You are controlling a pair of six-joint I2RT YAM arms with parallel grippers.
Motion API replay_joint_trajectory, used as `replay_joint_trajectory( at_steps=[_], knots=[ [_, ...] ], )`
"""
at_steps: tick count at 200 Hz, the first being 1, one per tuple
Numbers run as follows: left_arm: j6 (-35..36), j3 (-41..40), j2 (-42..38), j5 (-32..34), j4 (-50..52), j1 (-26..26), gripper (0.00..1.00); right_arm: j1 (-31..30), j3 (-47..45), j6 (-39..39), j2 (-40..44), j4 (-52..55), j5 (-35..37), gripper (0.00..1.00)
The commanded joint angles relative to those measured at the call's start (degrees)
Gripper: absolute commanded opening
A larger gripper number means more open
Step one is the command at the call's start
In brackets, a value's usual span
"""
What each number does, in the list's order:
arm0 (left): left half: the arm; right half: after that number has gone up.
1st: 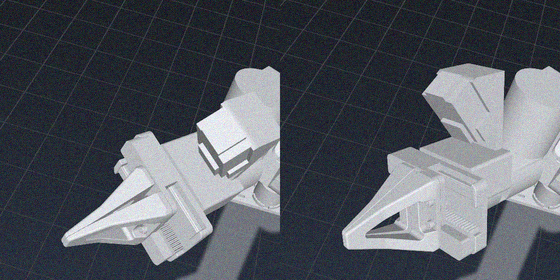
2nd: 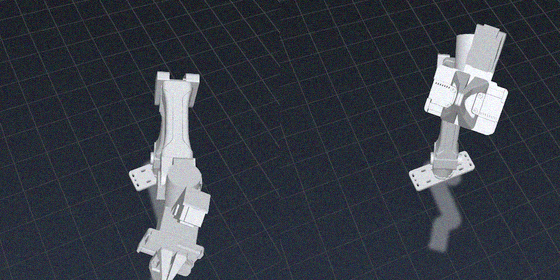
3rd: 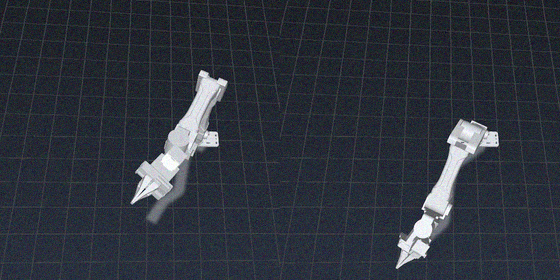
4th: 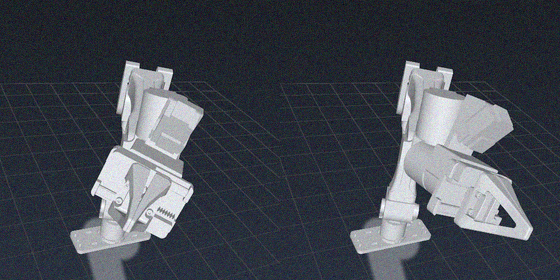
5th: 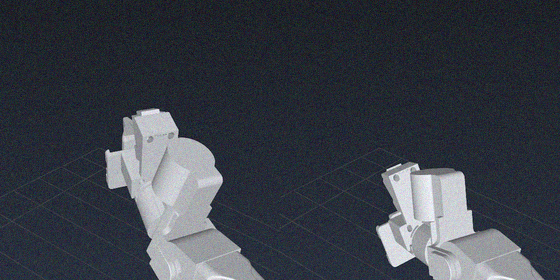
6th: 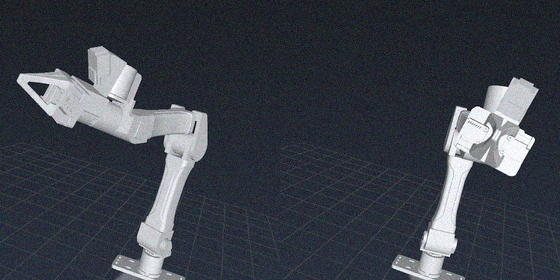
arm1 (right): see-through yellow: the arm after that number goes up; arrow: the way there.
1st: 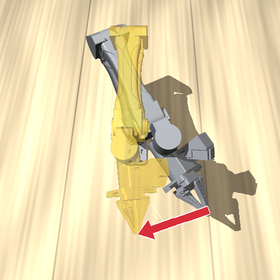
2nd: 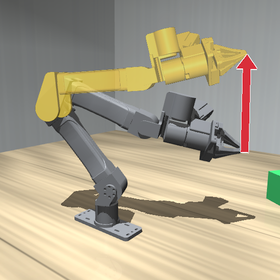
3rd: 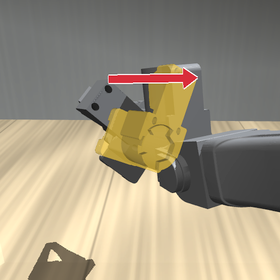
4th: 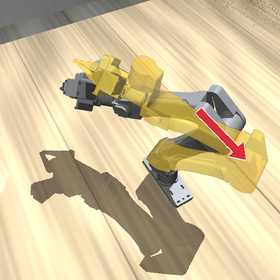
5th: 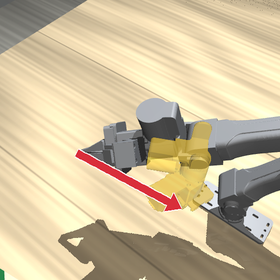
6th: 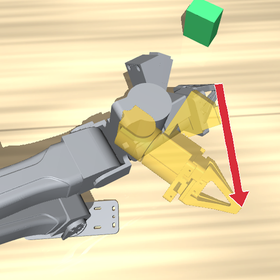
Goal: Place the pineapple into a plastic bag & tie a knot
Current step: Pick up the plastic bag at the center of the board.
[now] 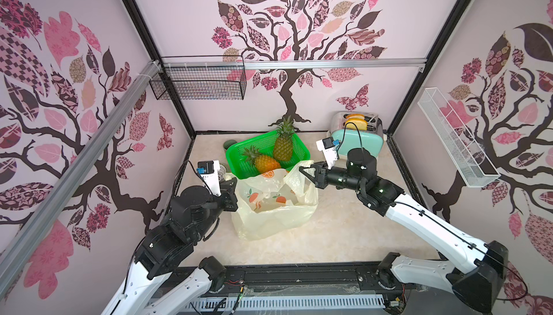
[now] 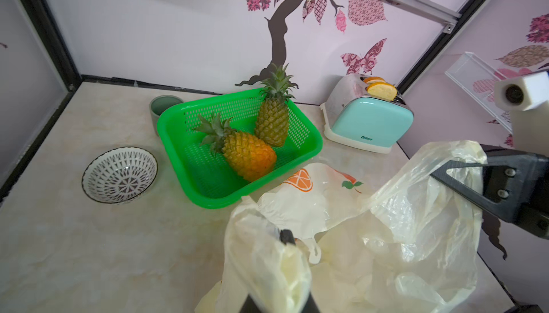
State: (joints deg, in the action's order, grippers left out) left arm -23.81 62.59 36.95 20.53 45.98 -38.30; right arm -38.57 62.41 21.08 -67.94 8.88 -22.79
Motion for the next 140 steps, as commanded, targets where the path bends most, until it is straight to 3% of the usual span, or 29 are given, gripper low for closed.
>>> replay_joint_trajectory(
  at_steps=[1, 26, 45, 78, 94, 114, 140],
  knots=[
    [-0.8, 0.1, -0.3, 6.9, 1.5, 0.0, 0.0, -0.2, 5.2, -1.8, -0.5, 3.2, 5.2, 0.07],
    [-1.6, 2.9, -0.4, 15.1, 3.8, 0.0, 0.0, -1.4, 9.1, -0.5, -4.5, 1.6, -0.2, 0.12],
    [0.3, 2.4, -2.7, 20.3, 2.1, 0.0, 0.0, -5.1, 9.5, -1.8, -7.7, -2.1, -0.5, 0.14],
    [5.4, -3.1, -6.7, 18.5, -4.6, 0.0, 0.0, -7.1, 10.4, -2.3, -11.8, -4.2, 0.1, 0.19],
    [5.7, -6.5, -8.2, 14.5, -7.3, 0.0, 0.0, -7.2, 10.8, -4.1, -12.2, -1.5, 0.4, 0.34],
    [7.2, -10.2, -9.7, 8.5, -10.0, 0.0, 0.0, -7.0, 14.2, -11.7, -11.0, 8.3, 2.4, 0.53],
    [8.5, -13.2, -11.2, 5.5, -10.6, 0.0, 0.0, -5.5, 16.0, -19.7, -6.9, 16.5, 5.7, 0.71]
  ],
)
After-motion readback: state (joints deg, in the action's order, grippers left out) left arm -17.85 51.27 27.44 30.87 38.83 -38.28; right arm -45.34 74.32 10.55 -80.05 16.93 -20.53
